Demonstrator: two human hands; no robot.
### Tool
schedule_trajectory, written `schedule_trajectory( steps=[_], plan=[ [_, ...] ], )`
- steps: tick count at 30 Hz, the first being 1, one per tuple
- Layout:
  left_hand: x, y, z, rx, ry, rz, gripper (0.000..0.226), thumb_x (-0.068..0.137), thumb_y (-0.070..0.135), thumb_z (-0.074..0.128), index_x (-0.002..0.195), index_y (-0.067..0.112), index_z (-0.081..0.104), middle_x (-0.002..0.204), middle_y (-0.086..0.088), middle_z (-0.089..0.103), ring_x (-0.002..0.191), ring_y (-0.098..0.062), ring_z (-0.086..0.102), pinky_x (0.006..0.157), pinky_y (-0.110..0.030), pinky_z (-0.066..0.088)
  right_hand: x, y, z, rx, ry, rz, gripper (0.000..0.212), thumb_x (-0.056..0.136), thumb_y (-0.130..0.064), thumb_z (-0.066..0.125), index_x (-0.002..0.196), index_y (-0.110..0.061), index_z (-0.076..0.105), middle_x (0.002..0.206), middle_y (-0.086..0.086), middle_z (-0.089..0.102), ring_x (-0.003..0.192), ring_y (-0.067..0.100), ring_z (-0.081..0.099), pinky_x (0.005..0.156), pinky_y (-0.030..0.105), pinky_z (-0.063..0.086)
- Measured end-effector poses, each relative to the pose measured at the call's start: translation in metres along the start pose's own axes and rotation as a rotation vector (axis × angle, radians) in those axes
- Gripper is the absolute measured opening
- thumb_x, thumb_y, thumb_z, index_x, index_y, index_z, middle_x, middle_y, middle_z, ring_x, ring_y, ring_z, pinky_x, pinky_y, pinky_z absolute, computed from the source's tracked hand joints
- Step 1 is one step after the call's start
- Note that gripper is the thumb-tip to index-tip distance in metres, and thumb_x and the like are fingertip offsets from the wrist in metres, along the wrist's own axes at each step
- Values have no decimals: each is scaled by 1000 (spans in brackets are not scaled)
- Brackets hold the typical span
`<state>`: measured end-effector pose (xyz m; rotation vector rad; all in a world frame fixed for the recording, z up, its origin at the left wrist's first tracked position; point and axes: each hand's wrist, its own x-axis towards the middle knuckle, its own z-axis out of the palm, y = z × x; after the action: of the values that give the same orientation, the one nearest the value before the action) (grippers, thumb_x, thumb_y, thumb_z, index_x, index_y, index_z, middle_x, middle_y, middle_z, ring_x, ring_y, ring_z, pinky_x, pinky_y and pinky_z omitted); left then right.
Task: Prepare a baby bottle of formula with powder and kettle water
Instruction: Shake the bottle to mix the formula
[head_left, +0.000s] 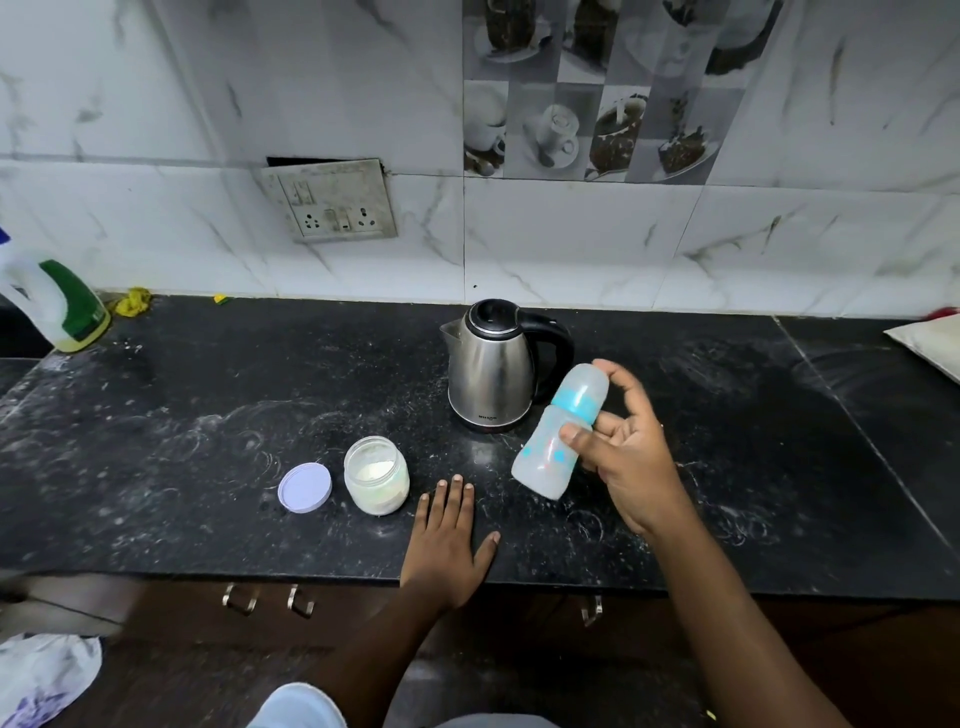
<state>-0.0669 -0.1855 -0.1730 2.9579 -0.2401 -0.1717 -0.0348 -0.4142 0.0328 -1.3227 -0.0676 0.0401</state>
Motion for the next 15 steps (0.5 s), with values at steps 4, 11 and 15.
schedule_trajectory(
  steps=[4, 11, 15],
  plan=[
    [1, 0, 1, -5, -2, 0, 89, 104, 70, 12, 172, 14, -1, 180, -7, -9, 166, -26, -14, 134, -45, -12, 0, 1, 2, 99, 167, -40, 80, 76, -22, 91, 143, -37, 49, 119, 18, 76, 112, 35, 73, 90, 54, 62],
    [0, 0, 1, 4, 0, 2, 89, 104, 70, 10, 172, 14, -2, 180, -7, -9, 166, -25, -14, 134, -45, -12, -2, 3, 5, 59, 122, -39, 78, 76, -22, 92, 141, -38, 52, 118, 19, 76, 110, 35, 75, 83, 47, 64],
    [0, 0, 0, 2, 5, -2, 88, 105, 69, 13, 172, 14, -1, 180, -8, -8, 167, -26, -12, 134, -45, -12, -1, 0, 3, 8, 28, 10, 85, 71, -30, 97, 142, -39, 51, 116, 20, 77, 108, 36, 75, 83, 47, 63]
  ],
)
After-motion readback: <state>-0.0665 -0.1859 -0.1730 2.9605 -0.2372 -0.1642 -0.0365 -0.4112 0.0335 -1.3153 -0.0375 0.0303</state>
